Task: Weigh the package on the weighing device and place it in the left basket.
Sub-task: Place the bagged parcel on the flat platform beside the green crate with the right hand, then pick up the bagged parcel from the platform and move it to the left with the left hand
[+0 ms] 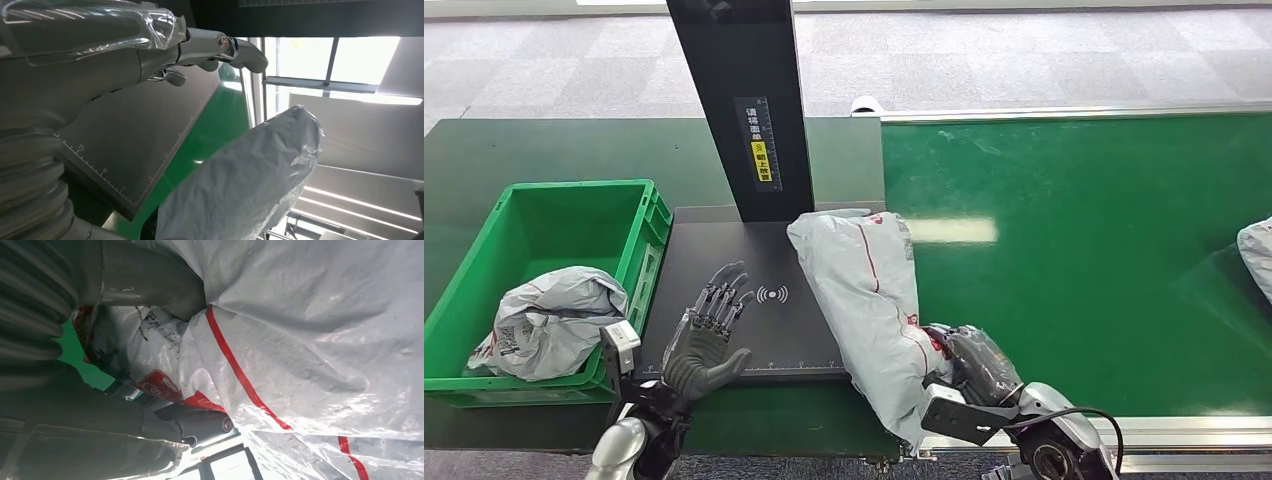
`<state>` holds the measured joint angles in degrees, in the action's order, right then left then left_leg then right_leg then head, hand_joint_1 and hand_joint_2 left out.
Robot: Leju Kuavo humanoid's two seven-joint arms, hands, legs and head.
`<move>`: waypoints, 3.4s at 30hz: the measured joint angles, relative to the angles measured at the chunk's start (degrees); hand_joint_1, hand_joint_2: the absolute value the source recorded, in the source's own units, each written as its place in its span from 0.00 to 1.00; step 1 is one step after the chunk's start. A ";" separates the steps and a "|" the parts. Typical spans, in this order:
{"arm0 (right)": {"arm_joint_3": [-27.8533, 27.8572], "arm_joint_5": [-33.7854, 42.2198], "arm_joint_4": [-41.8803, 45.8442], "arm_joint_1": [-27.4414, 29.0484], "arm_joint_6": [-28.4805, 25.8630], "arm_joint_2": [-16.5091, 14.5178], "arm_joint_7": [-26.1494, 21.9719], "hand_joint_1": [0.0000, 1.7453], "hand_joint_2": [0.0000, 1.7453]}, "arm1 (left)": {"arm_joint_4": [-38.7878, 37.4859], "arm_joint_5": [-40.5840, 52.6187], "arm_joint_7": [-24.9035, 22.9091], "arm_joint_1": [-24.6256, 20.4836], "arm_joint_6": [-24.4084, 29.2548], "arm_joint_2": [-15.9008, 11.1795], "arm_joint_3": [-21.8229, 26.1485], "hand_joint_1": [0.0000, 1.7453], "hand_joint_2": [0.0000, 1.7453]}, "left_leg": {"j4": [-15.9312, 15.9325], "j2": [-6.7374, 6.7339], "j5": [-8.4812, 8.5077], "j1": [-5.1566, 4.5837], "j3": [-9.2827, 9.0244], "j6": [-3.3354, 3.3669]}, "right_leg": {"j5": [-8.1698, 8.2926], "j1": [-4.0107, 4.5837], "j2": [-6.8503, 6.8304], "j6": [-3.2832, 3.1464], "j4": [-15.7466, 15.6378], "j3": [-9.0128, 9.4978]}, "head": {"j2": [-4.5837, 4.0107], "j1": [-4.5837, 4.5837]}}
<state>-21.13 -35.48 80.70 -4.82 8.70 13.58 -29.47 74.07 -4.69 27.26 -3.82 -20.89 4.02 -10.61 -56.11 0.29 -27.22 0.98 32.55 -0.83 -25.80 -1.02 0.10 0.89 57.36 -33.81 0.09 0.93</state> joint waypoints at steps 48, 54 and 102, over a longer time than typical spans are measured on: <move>2.63 -3.41 1.50 1.69 -13.31 -1.13 3.55 0.00 1.00 | 9.99 -3.59 7.51 2.71 7.76 2.13 2.75 0.00 1.00 | 0.00 0.00 0.00 0.00 0.02 0.00 | 0.00 0.00 0.00 0.00 0.00 -0.04 | 0.00 -0.01; 3.81 -2.94 2.58 2.32 -14.15 -1.60 3.46 0.00 1.00 | 9.97 -0.60 7.23 1.87 6.60 2.01 -0.01 0.00 1.00 | 0.00 -0.03 -0.01 0.00 0.00 0.00 | 0.00 0.00 0.00 0.00 0.00 -0.05 | 0.00 0.01; 10.50 5.08 -1.79 -2.27 -12.40 -8.71 3.70 0.00 1.00 | -34.08 38.07 -9.75 -26.58 18.02 7.72 -14.43 1.00 1.00 | -0.03 0.01 0.02 -0.02 -0.02 0.02 | 0.04 -0.02 -0.03 0.02 0.02 0.02 | 0.00 0.01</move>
<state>-10.63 -30.41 78.90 -7.09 -3.69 4.87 -25.77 40.00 33.38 17.51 -30.40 -2.87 11.74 -25.04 -56.15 0.31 -27.19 0.97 32.53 -0.81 -25.76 -1.04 0.07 0.91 57.38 -33.79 0.09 0.95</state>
